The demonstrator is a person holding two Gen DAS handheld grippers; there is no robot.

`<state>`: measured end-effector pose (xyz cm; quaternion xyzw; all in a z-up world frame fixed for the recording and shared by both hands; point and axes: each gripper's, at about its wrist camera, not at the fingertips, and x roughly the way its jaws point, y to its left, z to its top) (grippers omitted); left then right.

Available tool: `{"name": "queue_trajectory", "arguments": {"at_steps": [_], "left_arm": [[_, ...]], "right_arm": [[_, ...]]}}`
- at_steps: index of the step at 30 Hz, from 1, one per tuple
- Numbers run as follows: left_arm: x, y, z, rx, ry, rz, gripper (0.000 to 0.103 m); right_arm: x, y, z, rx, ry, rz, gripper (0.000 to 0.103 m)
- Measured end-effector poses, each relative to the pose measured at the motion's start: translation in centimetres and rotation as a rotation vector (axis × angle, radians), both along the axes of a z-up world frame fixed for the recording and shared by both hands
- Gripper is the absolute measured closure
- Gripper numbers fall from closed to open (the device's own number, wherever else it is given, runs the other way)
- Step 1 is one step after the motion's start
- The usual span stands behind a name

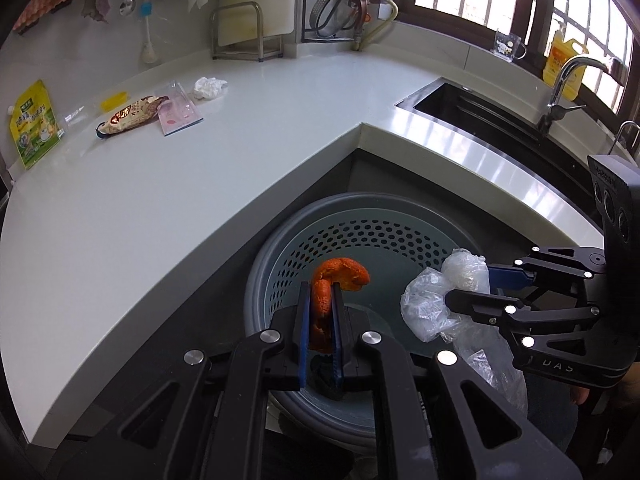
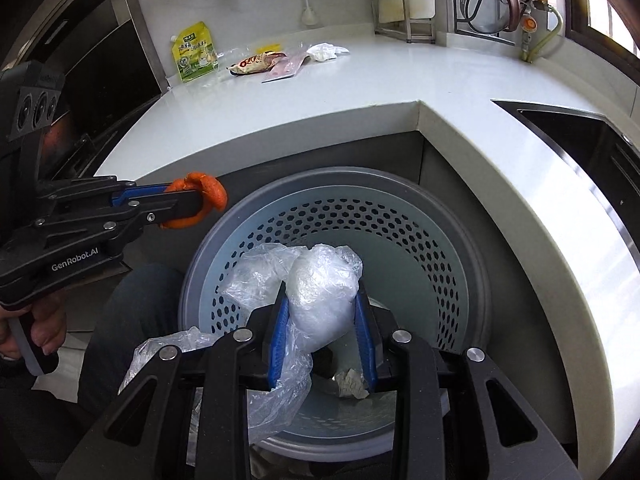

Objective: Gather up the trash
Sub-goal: 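Carry bags and peel over the basket and open both tools to drop them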

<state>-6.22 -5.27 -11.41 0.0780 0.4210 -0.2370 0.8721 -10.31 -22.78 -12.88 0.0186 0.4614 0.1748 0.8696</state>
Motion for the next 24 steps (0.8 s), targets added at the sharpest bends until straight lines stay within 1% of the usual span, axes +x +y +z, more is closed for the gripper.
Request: {"name": "queue_trajectory", "arguments": {"at_steps": [8,13,19,24], "left_arm": [[1.5,-1.2,-2.3,0.009,0.052,-0.012,0.093],[2.8,-2.6,-3.6,0.03,0.067,-0.029,0.093],[4.3,-4.3,-5.6,0.026,0.117,-0.057,0.093],[5.1,-5.1,-6.8,0.041,0.137,-0.07,0.093]], "right_arm": [[0.0,0.7,-1.6,-0.037,0.055,0.042,0.074],[0.1,1.2,-2.8,-0.052,0.088,0.058,0.074],[0.3,1.6,-3.5,-0.045,0.104,0.056,0.074],[0.5,1.8,-4.1,-0.046,0.117,0.06,0.074]]}}
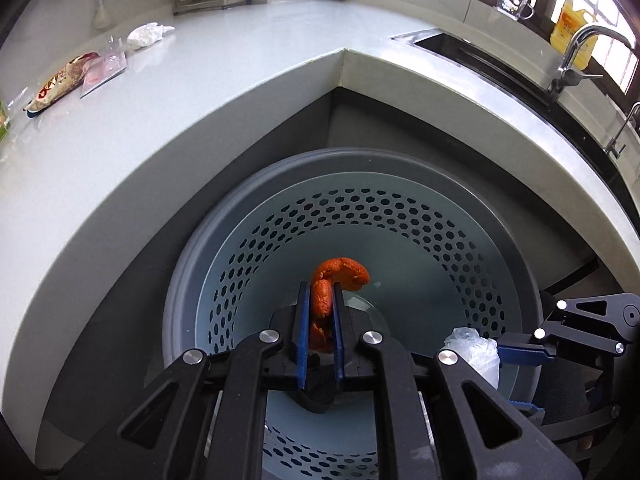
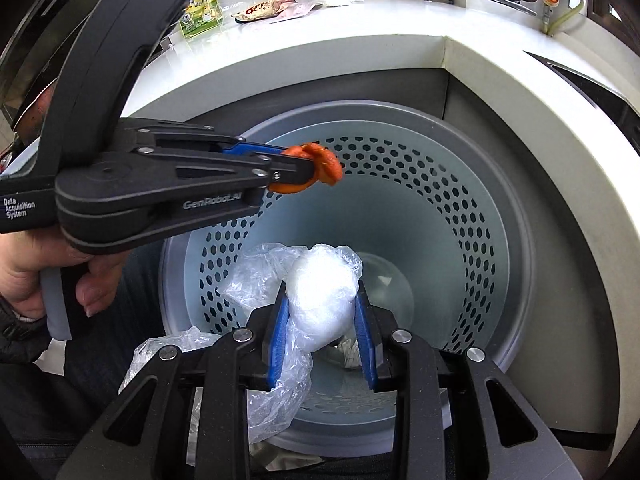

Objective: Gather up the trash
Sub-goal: 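Carry bags and peel over the basket and open both tools to drop them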

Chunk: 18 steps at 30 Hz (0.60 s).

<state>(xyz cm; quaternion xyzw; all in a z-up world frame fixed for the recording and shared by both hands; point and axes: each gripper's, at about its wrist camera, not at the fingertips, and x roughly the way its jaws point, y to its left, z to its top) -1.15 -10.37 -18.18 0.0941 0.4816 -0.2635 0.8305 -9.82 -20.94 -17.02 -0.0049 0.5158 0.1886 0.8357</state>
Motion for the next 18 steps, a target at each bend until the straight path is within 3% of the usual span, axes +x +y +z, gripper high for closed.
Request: {"name": "queue_trajectory", "arguments": {"at_steps": [10,13,16,17,18], "left_arm": [[0.6,-0.1,-0.9,0.002,0.029,0.006,0.088],[0.6,0.0,-0.9,-0.007,0.029,0.018,0.079],[0.5,0.2,-0.7,0.011,0.002,0.046,0.051],[0.4,0.4,-0.5,0.016,-0.018,0.062,0.032],[0.3,0.6,-0.2,0.016,-0.043,0.076,0.026]], "right_arm": [[-0.4,-0.2,0.0,-0.001,-0.01,0.003,0.073],[-0.6,-0.5,0.1,0.008,-0.019,-0.004,0.069],[-0.7,-1.0,0.6,0.014,-0.041,-0.031,0.045],[-0.8,-1.3,0.9,0.016,-0.052,-0.041,0.042],[-0.9,-1.5,1.2,0.021,-0.06,-0.043,0.042]]}}
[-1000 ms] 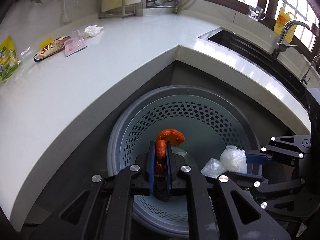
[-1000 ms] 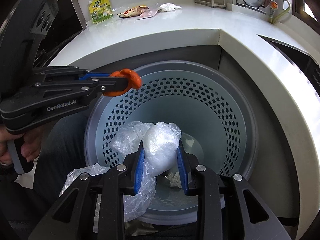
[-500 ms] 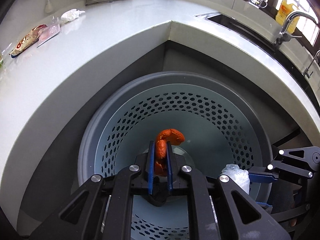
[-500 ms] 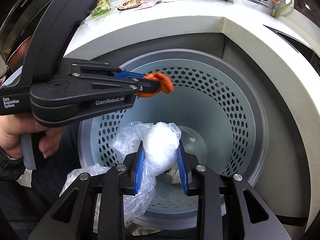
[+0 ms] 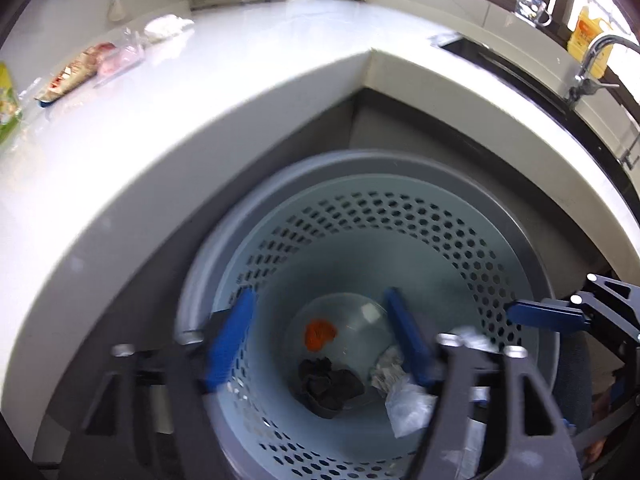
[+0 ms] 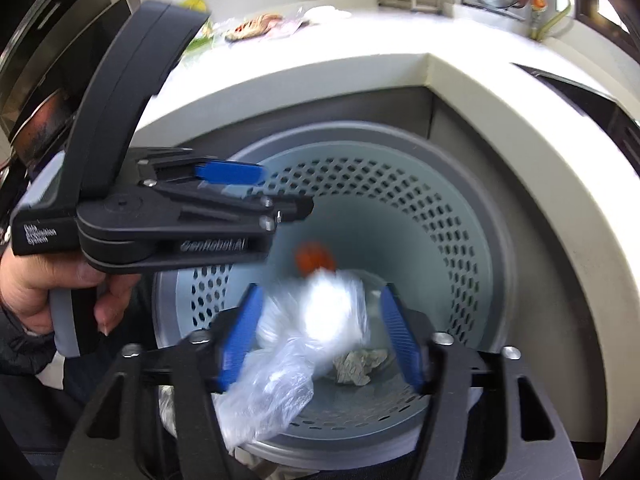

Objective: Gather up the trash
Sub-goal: 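Carry bags and peel over the basket and open both tools to drop them, then move both tools back over the counter toward the snack wrapper and tissue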

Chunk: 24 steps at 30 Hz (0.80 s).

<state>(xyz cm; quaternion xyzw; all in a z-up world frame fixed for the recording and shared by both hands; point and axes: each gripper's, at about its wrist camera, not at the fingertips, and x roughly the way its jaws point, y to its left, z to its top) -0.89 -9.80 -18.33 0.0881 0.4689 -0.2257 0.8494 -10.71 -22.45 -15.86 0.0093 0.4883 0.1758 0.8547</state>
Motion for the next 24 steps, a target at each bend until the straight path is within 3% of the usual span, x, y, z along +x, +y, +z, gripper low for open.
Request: {"name": "queue_trajectory", "arguments": {"at_steps": [2,9,11,17,24], "left_arm": [[-0.1,0.2,0.5,-0.004,-0.019,0.011,0.026],[-0.6,1.3,2.3,-0.046,-0.054,0.061,0.01],[-0.4,1.6,2.9,-0.051,-0.06,0.073,0.007],[-1.4,3.1,5.0,-0.09,-0.08,0.101,0.007],[-2.8,6.0,9.3,-0.151,-0.147,0.138,0.007]], "right_arm": [[-0.2,-0.2,0.5,0.001,-0.011,-0.003,0.035],[-0.6,-1.0,2.1,0.021,-0.047,-0.024,0.02],[-0.6,-1.0,2.4,0.023,-0.055,-0.03,0.01],[-0.8,-1.7,3.3,0.044,-0.09,-0.046,0.009],[-1.0,-3.0,6.7,0.11,-0.164,-0.059,0.009]]}}
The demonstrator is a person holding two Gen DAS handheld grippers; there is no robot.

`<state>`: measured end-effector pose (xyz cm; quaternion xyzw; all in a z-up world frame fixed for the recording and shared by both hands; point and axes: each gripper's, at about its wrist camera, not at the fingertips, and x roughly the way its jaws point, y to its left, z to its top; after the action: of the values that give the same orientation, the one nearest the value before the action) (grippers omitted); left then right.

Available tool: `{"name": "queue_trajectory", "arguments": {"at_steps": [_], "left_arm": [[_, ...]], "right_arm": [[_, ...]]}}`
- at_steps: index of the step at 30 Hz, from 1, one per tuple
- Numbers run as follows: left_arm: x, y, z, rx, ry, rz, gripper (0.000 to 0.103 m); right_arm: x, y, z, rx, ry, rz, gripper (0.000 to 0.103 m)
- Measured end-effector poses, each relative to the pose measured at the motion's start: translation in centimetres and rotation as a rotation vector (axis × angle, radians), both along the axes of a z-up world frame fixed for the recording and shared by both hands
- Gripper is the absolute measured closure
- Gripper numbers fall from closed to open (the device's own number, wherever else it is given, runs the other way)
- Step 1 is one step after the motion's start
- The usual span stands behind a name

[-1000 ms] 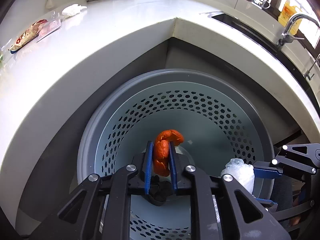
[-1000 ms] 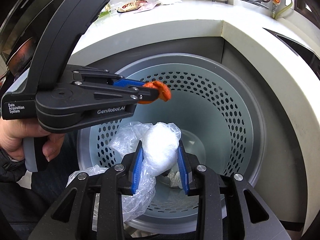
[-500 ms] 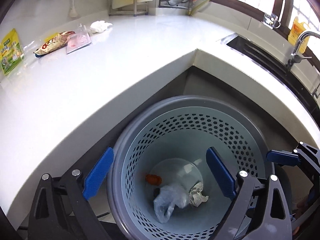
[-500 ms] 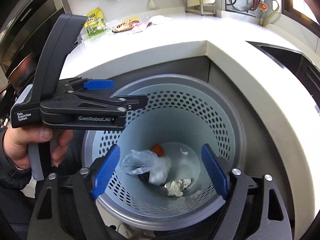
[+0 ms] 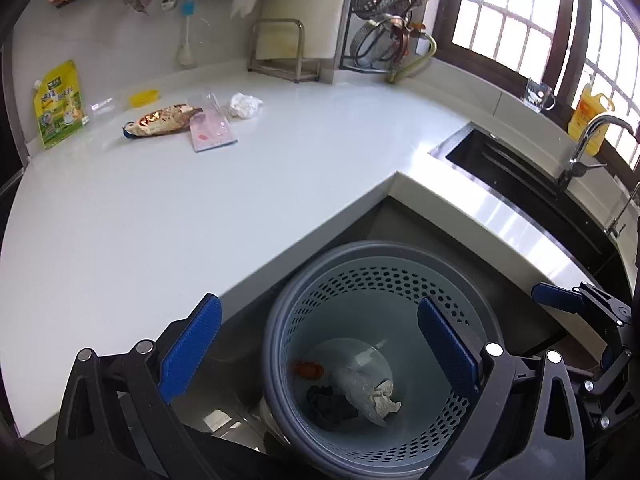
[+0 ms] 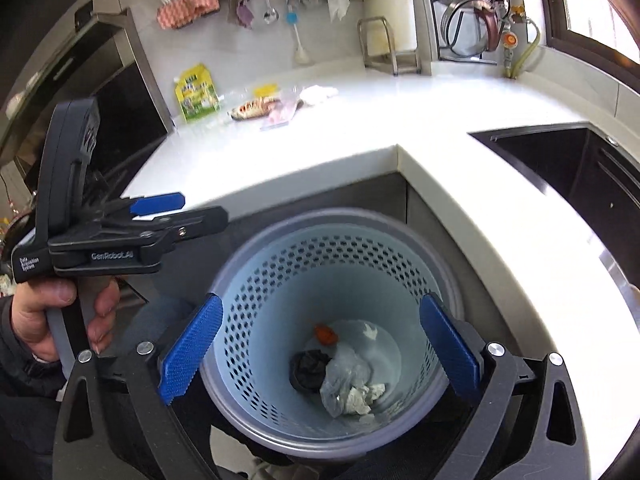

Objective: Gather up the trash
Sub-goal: 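Move both tools back over the counter toward the snack wrapper and tissue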

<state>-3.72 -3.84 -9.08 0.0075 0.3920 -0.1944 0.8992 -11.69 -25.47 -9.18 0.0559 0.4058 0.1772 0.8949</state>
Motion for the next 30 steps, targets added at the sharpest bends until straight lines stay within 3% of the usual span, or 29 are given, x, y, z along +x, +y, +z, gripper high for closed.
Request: {"name": "queue_trajectory", "arguments": {"at_steps": [8,13,19,25,30], "left_arm": [[2.0,4.1,3.8,-0.025,-0.073,0.092,0.007],[5.6,6.7,5.0,-0.023,-0.104,0.171,0.007],[11.7,8.8,5.1,-0.001,-0.106,0.246,0.007],[19.5,8.9,3.8,-0.008,-0.059,0.318,0.007],[25.8,8.3,2.7,0.017,-0.017,0.365,0.007]], "right_arm": [[3.0,1.4,3.4,0.005,-0.073,0.029,0.009],[6.5,2.9,4.7,0.011,-0.096,0.067,0.009],[12.8,4.8,6.3,-0.009,-0.13,0.091,0.009],[18.1,5.0,7.4,0.043,-0.151,0.092,0.009],[22.6,6.0,7.1,-0.006,-0.148,0.105,0.009]]}}
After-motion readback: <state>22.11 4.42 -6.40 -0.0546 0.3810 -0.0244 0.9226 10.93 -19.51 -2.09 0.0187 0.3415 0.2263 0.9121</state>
